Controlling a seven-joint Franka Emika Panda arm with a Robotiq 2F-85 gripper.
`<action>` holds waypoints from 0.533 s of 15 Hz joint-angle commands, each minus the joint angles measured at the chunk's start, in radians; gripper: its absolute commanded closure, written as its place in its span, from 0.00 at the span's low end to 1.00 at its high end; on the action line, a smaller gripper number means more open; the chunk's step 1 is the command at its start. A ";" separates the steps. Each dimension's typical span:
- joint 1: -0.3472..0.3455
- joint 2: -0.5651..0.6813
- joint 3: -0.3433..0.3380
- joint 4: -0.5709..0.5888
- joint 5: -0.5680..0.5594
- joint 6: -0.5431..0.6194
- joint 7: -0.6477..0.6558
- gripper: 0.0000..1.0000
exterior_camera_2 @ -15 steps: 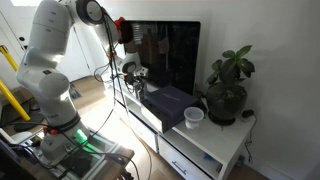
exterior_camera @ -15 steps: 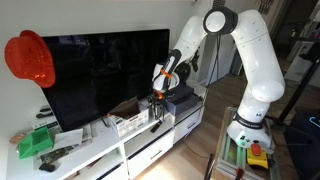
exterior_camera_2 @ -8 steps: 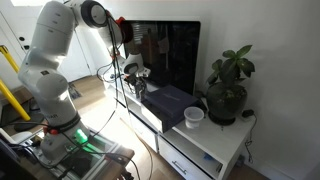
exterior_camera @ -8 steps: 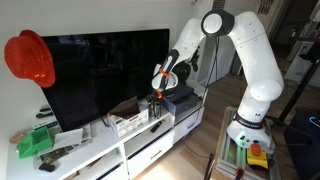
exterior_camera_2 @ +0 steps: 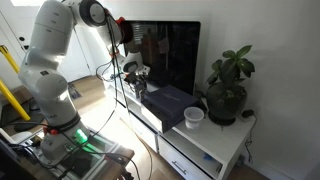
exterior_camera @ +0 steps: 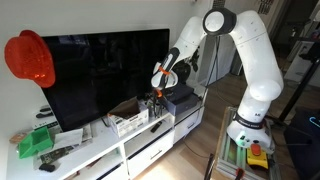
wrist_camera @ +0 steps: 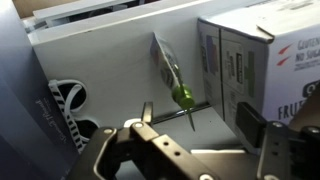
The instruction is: Remove the sachet from the box and put it on the TV stand
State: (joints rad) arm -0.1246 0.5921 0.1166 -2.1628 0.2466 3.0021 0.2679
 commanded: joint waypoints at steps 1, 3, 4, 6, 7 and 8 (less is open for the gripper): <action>0.021 -0.123 -0.021 -0.078 0.017 -0.016 -0.021 0.00; 0.028 -0.199 -0.025 -0.107 0.016 -0.055 -0.020 0.00; 0.040 -0.238 -0.035 -0.121 0.011 -0.086 -0.016 0.00; 0.065 -0.331 -0.054 -0.144 -0.019 -0.195 -0.022 0.00; 0.077 -0.370 -0.064 -0.145 -0.037 -0.257 -0.027 0.00; 0.092 -0.416 -0.069 -0.150 -0.057 -0.314 -0.032 0.00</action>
State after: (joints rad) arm -0.0819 0.3357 0.0842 -2.2477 0.2332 2.8322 0.2519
